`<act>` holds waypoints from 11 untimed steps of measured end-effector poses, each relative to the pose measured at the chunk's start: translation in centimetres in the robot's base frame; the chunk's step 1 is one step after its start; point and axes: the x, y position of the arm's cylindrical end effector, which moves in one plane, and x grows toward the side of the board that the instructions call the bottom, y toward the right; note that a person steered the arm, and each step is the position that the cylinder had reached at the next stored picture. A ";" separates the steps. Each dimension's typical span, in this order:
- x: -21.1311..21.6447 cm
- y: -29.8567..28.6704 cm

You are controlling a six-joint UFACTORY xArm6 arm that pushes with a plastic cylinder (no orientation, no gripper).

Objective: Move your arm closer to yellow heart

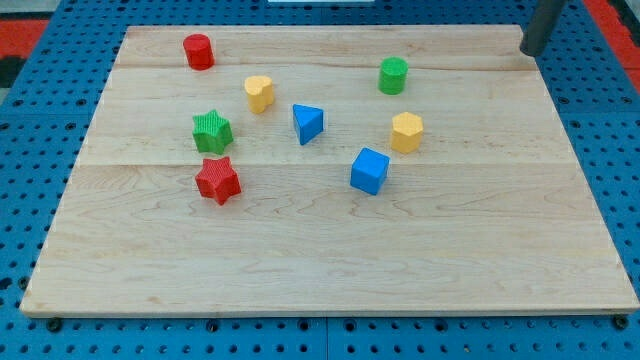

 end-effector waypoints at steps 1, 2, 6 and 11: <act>0.8 -3.3; 4.1 -5.5; 9.9 -21.7; 14.4 -33.2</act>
